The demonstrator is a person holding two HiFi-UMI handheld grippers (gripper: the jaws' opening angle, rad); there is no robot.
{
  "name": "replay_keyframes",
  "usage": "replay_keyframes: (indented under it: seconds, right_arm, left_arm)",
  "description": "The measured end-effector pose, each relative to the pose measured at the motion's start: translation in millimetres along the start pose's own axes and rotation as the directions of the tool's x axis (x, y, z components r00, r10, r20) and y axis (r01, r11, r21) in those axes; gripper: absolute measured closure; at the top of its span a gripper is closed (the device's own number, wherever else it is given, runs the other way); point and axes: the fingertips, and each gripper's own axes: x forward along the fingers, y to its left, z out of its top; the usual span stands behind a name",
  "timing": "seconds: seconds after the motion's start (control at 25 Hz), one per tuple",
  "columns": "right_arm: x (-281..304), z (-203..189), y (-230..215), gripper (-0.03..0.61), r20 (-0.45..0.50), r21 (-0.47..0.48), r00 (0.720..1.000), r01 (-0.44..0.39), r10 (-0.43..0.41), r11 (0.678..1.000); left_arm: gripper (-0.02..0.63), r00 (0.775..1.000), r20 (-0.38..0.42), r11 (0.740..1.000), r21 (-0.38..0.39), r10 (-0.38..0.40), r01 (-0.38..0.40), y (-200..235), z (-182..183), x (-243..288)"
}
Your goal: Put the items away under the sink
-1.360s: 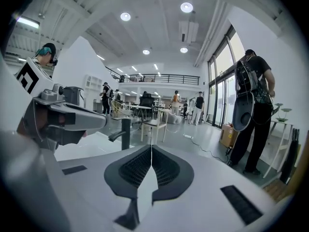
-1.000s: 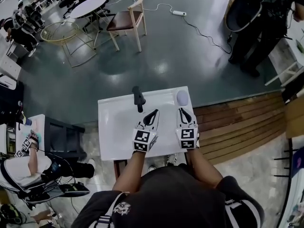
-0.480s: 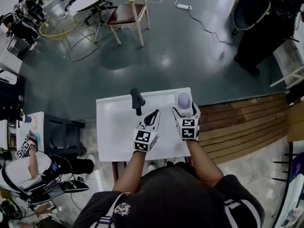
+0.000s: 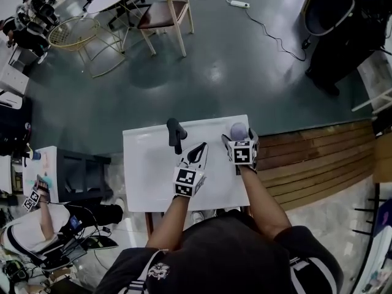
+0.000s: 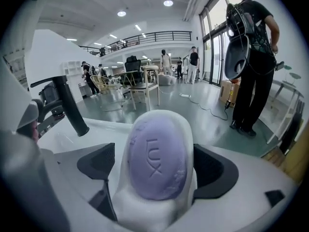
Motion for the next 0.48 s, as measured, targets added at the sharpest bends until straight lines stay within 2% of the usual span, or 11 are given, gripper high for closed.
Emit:
replay_keyframes:
  seconds: [0.28, 0.48]
  right_arm:
    - [8, -10, 5, 0.094, -0.126, 0.014, 0.992, -0.017, 0.018, 1.0]
    - [15, -14, 3, 0.101, -0.136, 0.003, 0.991, -0.014, 0.014, 1.0]
  left_arm:
    - [0.607, 1.0, -0.007, 1.0, -0.008, -0.012, 0.012, 2, -1, 10]
    - [0.607, 1.0, 0.004, 1.0, -0.019, -0.001, 0.001, 7, -2, 9]
